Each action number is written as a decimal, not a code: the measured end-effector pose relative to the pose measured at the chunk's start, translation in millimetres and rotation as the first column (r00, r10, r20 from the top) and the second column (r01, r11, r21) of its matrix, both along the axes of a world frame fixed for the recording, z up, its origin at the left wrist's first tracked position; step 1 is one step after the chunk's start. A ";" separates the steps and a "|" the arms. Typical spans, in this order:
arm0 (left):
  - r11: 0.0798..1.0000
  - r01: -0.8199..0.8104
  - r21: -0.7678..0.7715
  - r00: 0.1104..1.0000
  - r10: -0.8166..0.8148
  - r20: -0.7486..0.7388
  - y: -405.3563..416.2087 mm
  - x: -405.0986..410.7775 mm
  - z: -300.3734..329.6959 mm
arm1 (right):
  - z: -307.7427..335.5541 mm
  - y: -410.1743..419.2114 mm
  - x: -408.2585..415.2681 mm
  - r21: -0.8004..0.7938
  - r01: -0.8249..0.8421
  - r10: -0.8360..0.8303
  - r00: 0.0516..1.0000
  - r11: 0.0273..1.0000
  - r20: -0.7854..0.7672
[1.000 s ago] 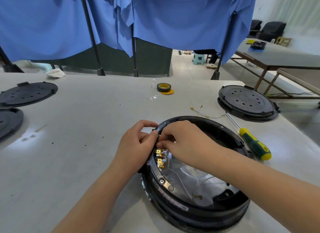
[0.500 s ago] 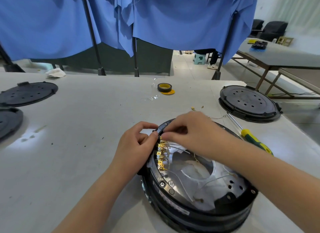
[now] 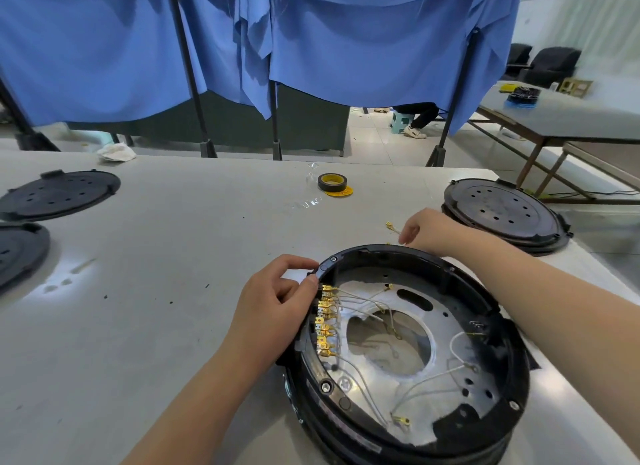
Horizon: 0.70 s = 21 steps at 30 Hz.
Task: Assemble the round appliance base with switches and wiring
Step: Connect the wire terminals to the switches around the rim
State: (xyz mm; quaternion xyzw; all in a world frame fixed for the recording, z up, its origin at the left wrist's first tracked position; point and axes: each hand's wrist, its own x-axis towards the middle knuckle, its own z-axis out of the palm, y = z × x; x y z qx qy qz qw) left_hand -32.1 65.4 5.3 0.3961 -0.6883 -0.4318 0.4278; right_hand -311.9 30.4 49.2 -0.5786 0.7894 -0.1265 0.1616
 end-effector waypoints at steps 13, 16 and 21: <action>1.000 0.006 -0.002 1.000 -0.006 0.002 0.7 0.9 0.0 | -7.2 -9.1 5.1 -0.010 -0.041 0.042 0.998 0.999 0.043; 1.000 0.009 -0.001 1.000 -0.009 0.004 1.0 1.0 -0.3 | -6.1 -11.4 6.2 0.049 -0.092 0.090 0.995 0.995 0.046; 1.000 0.006 0.008 1.000 -0.006 -0.004 0.9 1.3 -0.2 | -5.3 -11.2 6.1 0.056 -0.094 0.092 0.995 0.994 0.037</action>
